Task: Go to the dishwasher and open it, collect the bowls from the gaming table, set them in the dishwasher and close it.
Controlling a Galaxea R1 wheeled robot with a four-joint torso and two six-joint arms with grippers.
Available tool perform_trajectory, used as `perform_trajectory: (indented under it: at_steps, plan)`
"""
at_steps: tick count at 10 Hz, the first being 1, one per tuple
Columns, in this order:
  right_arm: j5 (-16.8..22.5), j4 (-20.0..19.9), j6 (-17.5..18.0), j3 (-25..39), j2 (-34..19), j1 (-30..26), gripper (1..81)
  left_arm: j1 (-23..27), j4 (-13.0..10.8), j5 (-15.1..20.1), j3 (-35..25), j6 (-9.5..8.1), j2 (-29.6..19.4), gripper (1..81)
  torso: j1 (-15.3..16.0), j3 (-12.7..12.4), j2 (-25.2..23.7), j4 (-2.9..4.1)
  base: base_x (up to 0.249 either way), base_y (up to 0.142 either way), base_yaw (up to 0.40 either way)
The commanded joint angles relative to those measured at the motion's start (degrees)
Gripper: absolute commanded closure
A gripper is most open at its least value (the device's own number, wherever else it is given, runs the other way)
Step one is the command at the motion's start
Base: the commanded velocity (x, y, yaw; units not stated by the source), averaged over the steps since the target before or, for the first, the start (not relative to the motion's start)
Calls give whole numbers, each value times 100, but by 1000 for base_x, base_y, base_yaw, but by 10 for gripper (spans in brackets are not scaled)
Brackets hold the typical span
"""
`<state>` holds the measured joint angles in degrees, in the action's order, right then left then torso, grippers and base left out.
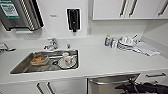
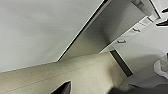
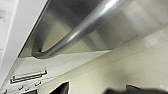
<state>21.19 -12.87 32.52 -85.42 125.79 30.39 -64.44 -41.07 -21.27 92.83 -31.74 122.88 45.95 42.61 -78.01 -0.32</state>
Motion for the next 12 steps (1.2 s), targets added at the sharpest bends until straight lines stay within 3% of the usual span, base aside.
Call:
perform_trajectory:
  at_steps: [1, 3, 6, 9, 11, 12]
  plan:
    - [570, -75, 325, -52, -122, -1293, 10, 393, -24, 9, 7, -34, -202, 10, 0, 2, 0, 0, 0, 0, 0]
    - [773, -49, 412, -263, 18, -1417, 10, 384, -24, 0, 42, -34, -184, 10, 0, 0, 0, 0, 0, 0, 0]
    - [782, -40, 421, -659, 300, -1285, 10, 392, -24, -26, 121, -51, -167, 10, 0, 2, 0, 0, 0, 0, 0]
    - [782, -40, 421, -729, 388, -1258, 10, 383, -24, -8, 157, -192, -202, 10, 0, 2, 0, 0, 0, 0, 0]
    - [782, -49, 421, -738, 388, -1258, 10, 375, -24, 9, 165, -192, -176, 10, 741, 2, -1148, 0, 0, 0, 0]
    - [782, -49, 421, -765, 388, -1267, 10, 375, -24, 18, 191, -192, -167, 10, 411, 5, -632, 0, 0, 0, 0]
